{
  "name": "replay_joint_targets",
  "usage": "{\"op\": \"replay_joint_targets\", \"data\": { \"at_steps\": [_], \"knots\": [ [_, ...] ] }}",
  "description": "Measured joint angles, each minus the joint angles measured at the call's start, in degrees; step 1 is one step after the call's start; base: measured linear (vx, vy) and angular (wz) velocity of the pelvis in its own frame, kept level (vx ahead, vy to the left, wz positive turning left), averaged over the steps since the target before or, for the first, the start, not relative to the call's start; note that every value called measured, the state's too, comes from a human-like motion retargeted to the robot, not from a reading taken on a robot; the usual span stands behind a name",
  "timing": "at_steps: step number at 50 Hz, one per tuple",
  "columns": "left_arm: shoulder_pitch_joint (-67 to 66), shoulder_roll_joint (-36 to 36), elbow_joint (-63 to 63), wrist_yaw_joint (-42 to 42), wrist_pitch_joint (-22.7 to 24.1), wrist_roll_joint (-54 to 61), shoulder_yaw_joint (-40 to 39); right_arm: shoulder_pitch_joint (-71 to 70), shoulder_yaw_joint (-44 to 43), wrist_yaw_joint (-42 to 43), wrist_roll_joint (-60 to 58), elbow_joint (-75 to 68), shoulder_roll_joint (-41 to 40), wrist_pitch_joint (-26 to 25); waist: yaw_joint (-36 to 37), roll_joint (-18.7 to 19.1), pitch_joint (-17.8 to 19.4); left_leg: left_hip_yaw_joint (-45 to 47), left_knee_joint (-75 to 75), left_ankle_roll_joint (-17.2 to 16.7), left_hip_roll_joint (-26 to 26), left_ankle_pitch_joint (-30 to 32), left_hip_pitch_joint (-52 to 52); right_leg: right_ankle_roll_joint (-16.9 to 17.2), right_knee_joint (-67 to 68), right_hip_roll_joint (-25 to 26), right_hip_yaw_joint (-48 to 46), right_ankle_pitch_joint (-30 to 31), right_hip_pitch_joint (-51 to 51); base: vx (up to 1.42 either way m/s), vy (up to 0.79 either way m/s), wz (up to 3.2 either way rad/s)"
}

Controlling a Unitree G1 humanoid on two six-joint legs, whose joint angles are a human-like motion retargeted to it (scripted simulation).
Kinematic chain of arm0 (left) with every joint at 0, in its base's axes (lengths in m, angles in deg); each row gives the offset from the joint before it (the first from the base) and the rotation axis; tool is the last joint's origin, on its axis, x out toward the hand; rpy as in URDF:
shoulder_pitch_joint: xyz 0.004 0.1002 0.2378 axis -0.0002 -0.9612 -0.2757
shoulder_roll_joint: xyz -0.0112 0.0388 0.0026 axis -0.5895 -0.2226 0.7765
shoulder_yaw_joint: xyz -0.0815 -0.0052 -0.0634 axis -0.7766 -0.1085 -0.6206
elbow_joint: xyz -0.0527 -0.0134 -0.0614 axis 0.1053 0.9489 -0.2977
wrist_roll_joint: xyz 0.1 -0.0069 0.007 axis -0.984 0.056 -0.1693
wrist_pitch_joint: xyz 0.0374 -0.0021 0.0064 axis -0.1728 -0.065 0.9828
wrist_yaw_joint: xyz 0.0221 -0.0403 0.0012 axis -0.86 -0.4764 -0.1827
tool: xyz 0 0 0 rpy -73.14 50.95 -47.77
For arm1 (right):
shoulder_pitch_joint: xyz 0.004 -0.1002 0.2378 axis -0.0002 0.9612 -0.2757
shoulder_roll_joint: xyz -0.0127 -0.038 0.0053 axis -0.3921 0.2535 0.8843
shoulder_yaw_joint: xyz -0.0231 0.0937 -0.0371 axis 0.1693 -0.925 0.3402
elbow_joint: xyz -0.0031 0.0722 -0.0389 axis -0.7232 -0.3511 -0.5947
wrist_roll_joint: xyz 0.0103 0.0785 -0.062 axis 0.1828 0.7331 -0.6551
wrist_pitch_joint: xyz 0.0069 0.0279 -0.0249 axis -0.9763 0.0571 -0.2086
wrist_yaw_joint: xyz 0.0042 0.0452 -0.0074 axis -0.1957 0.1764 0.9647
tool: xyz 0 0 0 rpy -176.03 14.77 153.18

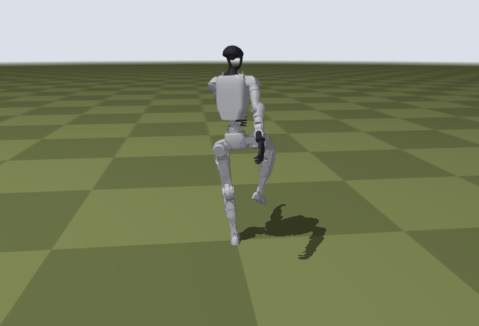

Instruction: Upper body actions

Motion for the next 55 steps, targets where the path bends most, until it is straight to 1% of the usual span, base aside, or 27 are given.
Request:
{"op": "replay_joint_targets", "data": {
  "at_steps": [2, 4, 8, 10, 12, 15, 19, 22, 24, 25, 27, 30, 32, 35, 38, 40, 42, 43, 45, 47, 49, 51, 53, 55],
  "knots": [
    [0.6, -0.7, -0.7, -0.9, 0.4, 0.1, -0.1, 1.5, -1.2, 0.8, 2.2, 0.0, 0.5, -0.3, -0.6, -0.2, 0.4, 0.6, 0.5, -0.2, 0.4, -0.3, 0.4, -0.2, -2.2, 1.3, -0.9, -0.3, -0.4, 0.08, -0.05, -0.22],
    [0.6, -1.4, -0.5, -1.7, 0.8, 0.5, -0.1, 2.0, -2.1, 1.1, 4.0, 0.0, 0.5, 0.0, -0.6, -0.5, 0.8, 1.4, 0.9, -0.3, 0.8, -0.7, 0.9, 0.6, -5.0, 2.5, -1.2, 0.0, 1.0, 0.06, -0.05, -0.33],
    [-1.8, -1.9, 1.3, -1.3, 1.3, 0.2, 0.3, 0.4, -2.3, -0.5, 4.6, 0.0, -0.6, 1.4, -0.1, -1.0, 0.0, 3.1, 1.0, -0.8, 1.2, -1.2, 1.3, 2.8, -10.5, 3.7, -1.0, 1.4, 6.7, 0.06, -0.04, -0.38],
    [-3.9, -1.2, 2.8, -1.3, 1.3, 0.0, 0.6, -1.2, -1.5, -1.4, 3.8, 0.0, -1.5, 2.3, 0.9, -1.2, -0.9, 4.1, 0.6, -1.1, 1.3, -1.2, 1.4, 4.7, -13.4, 4.3, -0.2, 2.8, 10.6, 0.06, -0.03, -0.47],
    [-6.2, 0.0, 4.5, -1.2, 1.4, 0.6, 1.0, -3.0, -0.3, -2.0, 2.7, 0.1, -2.7, 3.4, 2.4, -1.1, -1.6, 5.0, 0.1, -1.7, 1.6, -1.0, 1.6, 7.1, -17.0, 5.3, 0.9, 4.3, 15.3, 0.04, -0.04, -0.48],
    [-10.0, 1.6, 7.3, -0.2, 1.2, 1.6, 1.8, -5.7, 1.9, -3.1, 1.2, 2.2, -4.6, 4.6, 4.8, -1.1, -2.5, 6.4, -0.3, -2.8, 2.2, -0.9, 1.8, 9.6, -23.8, 7.1, 2.1, 6.3, 23.7, 0.03, -0.03, -0.47],
    [-15.5, 3.3, 10.4, 1.6, 0.4, 1.2, 2.6, -8.8, 4.6, -3.1, 0.1, 5.7, -6.6, 5.9, 8.0, -1.1, -4.4, 7.8, -0.6, -3.7, 2.2, -1.2, 1.6, 13.5, -36.9, 10.8, 5.0, 9.4, 35.5, 0.02, -0.05, -0.33],
    [-19.5, 4.0, 12.3, 2.8, -0.4, 0.4, 3.4, -10.9, 5.9, -2.3, 0.6, 7.3, -7.5, 6.8, 9.8, -1.8, -6.4, 8.1, -1.1, -4.0, 1.2, -1.3, 1.2, 16.6, -48.0, 13.0, 7.9, 10.5, 43.4, -0.02, -0.07, -0.07],
    [-22.1, 4.2, 13.4, 3.3, -1.1, -0.2, 3.7, -12.4, 6.6, -1.8, 1.8, 7.5, -8.0, 7.4, 10.8, -2.7, -7.9, 8.1, -1.6, -4.2, -0.2, -1.3, 1.0, 17.2, -55.1, 13.0, 7.9, 10.2, 48.0, -0.01, -0.03, 0.02],
    [-23.4, 4.3, 13.8, 3.6, -1.3, -0.5, 3.6, -13.2, 7.2, -1.5, 2.6, 7.4, -8.1, 7.6, 11.4, -3.2, -8.8, 8.2, -1.8, -4.3, -0.9, -1.3, 0.7, 17.3, -58.5, 13.1, 8.2, 9.9, 50.0, -0.03, -0.06, -0.07],
    [-26.2, 4.2, 14.5, 4.1, -1.8, -1.4, 3.2, -14.9, 8.1, -1.6, 4.2, 6.9, -8.4, 7.7, 13.0, -4.2, -10.5, 8.8, -2.2, -4.5, -2.2, -1.4, 0.4, 17.2, -64.3, 12.8, 6.6, 3.6, 53.3, -0.08, -0.08, -0.15],
    [-30.3, 3.8, 16.2, 4.5, -2.4, -1.6, 1.4, -18.1, 10.4, -1.8, 6.6, 5.2, -9.1, 7.8, 15.2, -5.7, -12.1, 9.6, -2.6, -5.0, -3.6, -1.7, 0.5, 14.8, -71.2, 11.8, 0.9, -3.8, 57.1, -0.12, -0.07, -0.18],
    [-32.9, 3.3, 18.0, 5.7, -2.8, -0.2, -1.4, -21.6, 12.9, -2.0, 7.6, 3.3, -9.9, 7.2, 16.1, -6.2, -12.6, 10.2, -2.1, -5.7, -3.6, -2.2, 0.8, 13.6, -73.5, 12.1, 1.6, -6.9, 58.2, -0.18, -0.07, -0.13],
    [-37.4, 2.7, 20.2, 7.5, -4.7, 3.1, -5.5, -26.7, 16.7, -2.5, 6.9, 2.4, -12.0, 6.7, 16.2, -6.6, -12.6, 10.1, 0.3, -6.9, -3.1, -3.1, 0.8, 12.0, -75.5, 13.1, 2.4, -8.4, 59.3, -0.19, -0.04, 0.02],
    [-43.2, 1.2, 22.3, 8.9, -6.2, 5.2, -8.1, -31.2, 20.1, -3.6, 5.3, 4.1, -14.9, 7.0, 15.7, -6.3, -11.8, 10.6, 5.6, -8.4, -1.4, -2.1, 0.0, 11.7, -74.7, 13.3, 4.5, -9.3, 59.8, -0.18, 0.02, -0.09],
    [-47.9, 0.4, 23.4, 8.7, -7.0, 5.1, -8.7, -33.8, 22.3, -4.6, 5.8, 5.6, -17.1, 7.3, 15.4, -6.9, -11.6, 11.4, 11.6, -10.2, -0.3, 3.2, -1.5, 10.6, -75.1, 13.1, 5.0, -9.5, 60.6, -0.21, 0.06, -0.17],
    [-51.7, -0.4, 24.4, 8.4, -7.5, 2.5, -8.6, -36.9, 23.0, -5.4, 7.9, 8.0, -19.6, 7.4, 15.9, -8.1, -11.1, 10.4, 24.1, -11.9, 2.2, 11.7, -7.6, 10.4, -75.4, 11.8, 5.9, -9.6, 60.5, -0.35, 0.02, -0.11],
    [-53.3, -0.9, 25.0, 7.8, -7.4, 0.7, -8.2, -38.6, 22.9, -5.9, 9.7, 9.6, -20.7, 7.8, 16.9, -8.5, -10.6, 9.8, 31.6, -11.5, 3.8, 15.8, -12.0, 10.5, -75.6, 11.4, 6.4, -9.7, 60.4, -0.38, -0.07, -0.15],
    [-56.7, -2.1, 26.0, 6.3, -7.3, -2.5, -7.1, -42.1, 22.7, -7.8, 14.2, 13.5, -22.4, 10.1, 20.0, -9.4, -9.2, 9.1, 45.0, -7.3, 6.9, 23.5, -20.8, 10.3, -75.5, 11.2, 7.0, -9.7, 60.3, -0.29, -0.13, -0.31],
    [-60.2, -2.4, 27.2, 6.5, -7.7, -5.0, -6.2, -45.6, 21.0, -10.7, 15.9, 18.1, -23.8, 11.1, 23.5, -10.5, -7.8, 8.8, 56.2, -6.6, 8.4, 19.1, -28.2, 9.5, -75.5, 10.7, 7.4, -9.3, 60.6, -0.18, -0.08, -0.46],
    [-62.6, -2.1, 28.9, 7.5, -9.0, -7.6, -6.8, -48.9, 18.0, -12.1, 15.3, 23.4, -25.3, 11.3, 28.1, -10.8, -6.0, 10.9, 67.1, -6.0, 13.6, 14.9, -35.9, 8.6, -75.4, 10.9, 8.8, -9.1, 60.8, -0.22, 0.01, -0.75],
    [-65.3, -1.2, 29.2, 8.4, -10.9, -9.1, -8.2, -52.2, 17.0, -12.7, 16.0, 28.9, -26.4, 12.6, 32.3, -11.5, -4.0, 12.3, 75.6, -5.6, 17.3, 12.3, -43.8, 7.5, -75.6, 10.8, 11.0, -8.7, 60.8, -0.22, -0.03, -0.96],
    [-68.0, -0.3, 29.2, 10.0, -12.3, -9.8, -9.0, -54.9, 18.0, -12.2, 17.4, 34.0, -26.9, 13.8, 36.1, -12.8, -2.7, 13.1, 81.9, -6.6, 19.8, 10.5, -51.5, 6.7, -76.0, 10.1, 13.6, -8.3, 60.7, -0.1, -0.06, -1.12],
    [-70.7, 0.9, 29.2, 10.7, -13.1, -10.8, -9.7, -57.0, 19.4, -10.4, 17.6, 37.5, -26.6, 15.1, 40.0, -14.6, -1.6, 14.5, 84.9, -8.3, 20.9, 9.2, -57.5, 6.4, -75.7, 8.3, 16.0, -8.1, 60.0, -0.05, 0.0, -1.18]
  ]
}}
